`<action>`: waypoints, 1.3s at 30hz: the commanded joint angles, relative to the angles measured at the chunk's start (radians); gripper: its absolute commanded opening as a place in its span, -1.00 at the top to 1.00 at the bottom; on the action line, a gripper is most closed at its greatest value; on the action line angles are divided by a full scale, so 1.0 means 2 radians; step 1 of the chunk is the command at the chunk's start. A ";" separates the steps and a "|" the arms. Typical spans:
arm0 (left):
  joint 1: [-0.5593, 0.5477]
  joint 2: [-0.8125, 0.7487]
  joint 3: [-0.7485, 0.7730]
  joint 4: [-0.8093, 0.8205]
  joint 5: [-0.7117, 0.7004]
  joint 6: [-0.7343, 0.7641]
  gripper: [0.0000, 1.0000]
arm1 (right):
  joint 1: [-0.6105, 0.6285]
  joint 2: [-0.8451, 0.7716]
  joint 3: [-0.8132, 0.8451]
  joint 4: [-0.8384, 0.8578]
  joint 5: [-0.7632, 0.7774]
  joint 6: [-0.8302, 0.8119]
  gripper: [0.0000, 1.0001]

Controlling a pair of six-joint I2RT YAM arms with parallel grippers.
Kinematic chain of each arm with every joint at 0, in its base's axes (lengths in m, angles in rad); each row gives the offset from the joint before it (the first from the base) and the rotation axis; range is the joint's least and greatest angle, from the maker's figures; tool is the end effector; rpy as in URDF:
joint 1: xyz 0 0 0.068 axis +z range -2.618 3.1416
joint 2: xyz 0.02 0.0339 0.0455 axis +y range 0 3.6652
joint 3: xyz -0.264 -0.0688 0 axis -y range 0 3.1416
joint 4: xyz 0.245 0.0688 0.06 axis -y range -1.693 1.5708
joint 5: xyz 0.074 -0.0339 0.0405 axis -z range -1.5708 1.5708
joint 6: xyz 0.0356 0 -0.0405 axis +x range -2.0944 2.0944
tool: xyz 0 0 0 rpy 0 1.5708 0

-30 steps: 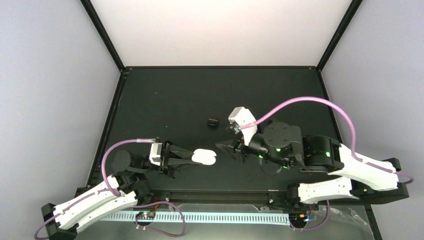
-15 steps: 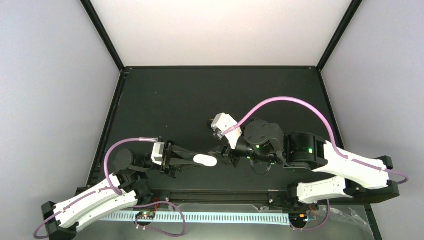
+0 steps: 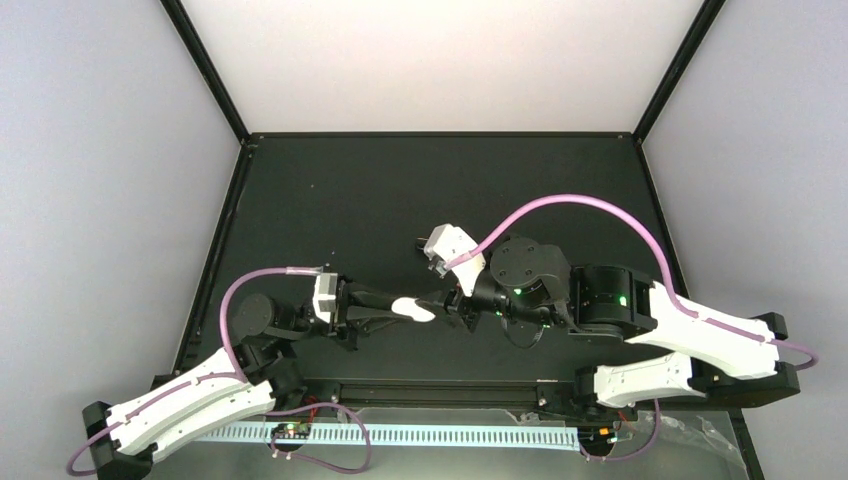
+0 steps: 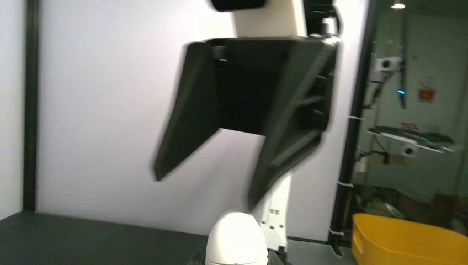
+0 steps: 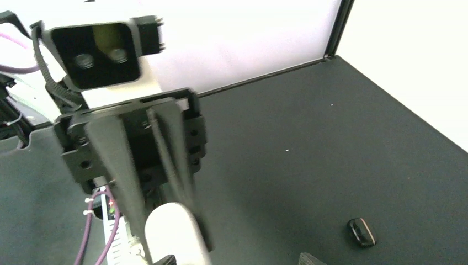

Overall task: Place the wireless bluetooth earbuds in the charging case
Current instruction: Close the charging case, then place the charging case at the center of the board.

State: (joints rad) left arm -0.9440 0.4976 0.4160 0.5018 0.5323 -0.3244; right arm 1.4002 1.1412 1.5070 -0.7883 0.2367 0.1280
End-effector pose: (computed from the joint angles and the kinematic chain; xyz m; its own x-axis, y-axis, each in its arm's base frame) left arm 0.0632 -0.1180 0.3220 -0.0823 -0.3546 -0.9314 0.9953 0.0180 -0.0948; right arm 0.0450 0.2119 0.4526 -0.1867 -0.3528 -0.9169 -0.9053 0.4243 0.0211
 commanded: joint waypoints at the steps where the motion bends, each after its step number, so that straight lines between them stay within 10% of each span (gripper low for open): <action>1: 0.001 0.010 0.033 -0.019 -0.086 -0.039 0.97 | 0.002 0.014 -0.011 -0.021 -0.016 -0.008 -0.15; 18: 0.001 0.006 0.027 -0.033 -0.078 -0.020 0.97 | -0.028 -0.080 -0.055 0.083 0.056 0.007 -0.22; 39: 0.001 0.045 0.065 -0.040 -0.061 -0.030 0.97 | -0.058 0.007 -0.035 0.001 0.019 -0.020 -0.18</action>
State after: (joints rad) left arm -0.9436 0.5659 0.4725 0.4095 0.4511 -0.3679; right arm 1.2831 1.1591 1.4288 -0.7467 0.2935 0.1062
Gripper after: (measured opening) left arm 0.169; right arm 0.594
